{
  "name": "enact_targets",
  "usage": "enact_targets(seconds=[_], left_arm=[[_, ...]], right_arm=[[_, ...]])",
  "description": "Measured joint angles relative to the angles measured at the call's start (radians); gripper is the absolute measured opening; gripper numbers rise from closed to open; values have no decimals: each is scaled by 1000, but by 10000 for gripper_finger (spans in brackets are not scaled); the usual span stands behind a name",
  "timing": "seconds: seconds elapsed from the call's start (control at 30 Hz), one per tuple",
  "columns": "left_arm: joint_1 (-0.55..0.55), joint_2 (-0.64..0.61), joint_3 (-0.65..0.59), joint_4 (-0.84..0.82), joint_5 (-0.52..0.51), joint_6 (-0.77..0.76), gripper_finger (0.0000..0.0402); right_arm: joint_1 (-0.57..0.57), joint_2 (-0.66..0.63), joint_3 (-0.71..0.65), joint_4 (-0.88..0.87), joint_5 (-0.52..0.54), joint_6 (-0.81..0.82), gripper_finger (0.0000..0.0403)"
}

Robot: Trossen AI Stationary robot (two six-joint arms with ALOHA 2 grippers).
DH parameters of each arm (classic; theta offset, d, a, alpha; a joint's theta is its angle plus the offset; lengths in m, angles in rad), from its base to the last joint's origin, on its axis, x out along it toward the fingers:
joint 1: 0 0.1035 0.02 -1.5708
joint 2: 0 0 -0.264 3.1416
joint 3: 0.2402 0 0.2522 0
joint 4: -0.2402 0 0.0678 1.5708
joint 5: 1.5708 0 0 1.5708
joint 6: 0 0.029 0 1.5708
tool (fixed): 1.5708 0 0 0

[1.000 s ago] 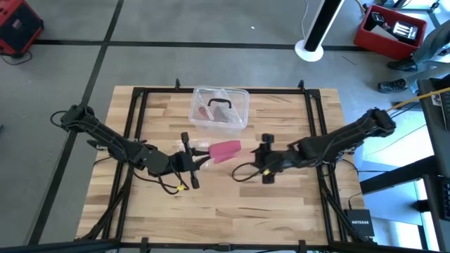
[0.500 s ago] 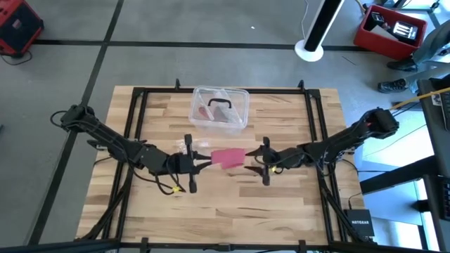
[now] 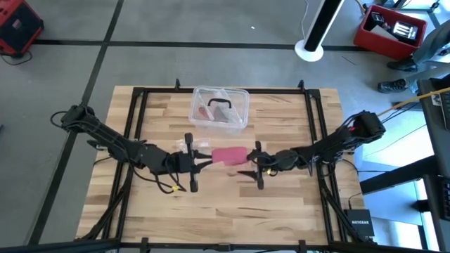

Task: Roll bandage
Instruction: Roll the pink bandage

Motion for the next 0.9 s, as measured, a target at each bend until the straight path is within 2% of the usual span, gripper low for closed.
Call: enact_targets(seconds=[0.17,0.3,0.53,0.73,0.9], left_arm=[[1,0,0,13,13,17,8],[1,0,0,21,13,17,8],[1,0,0,19,13,0,8],[1,0,0,16,13,-4,8],[1,0,0,6,13,0,8]], right_arm=[[0,33,3,66,-29,-34,232],[0,33,3,64,-33,-39,201],[0,33,3,64,30,-100,152],[0,30,3,73,43,-142,140],[0,-50,16,51,43,-136,141]])
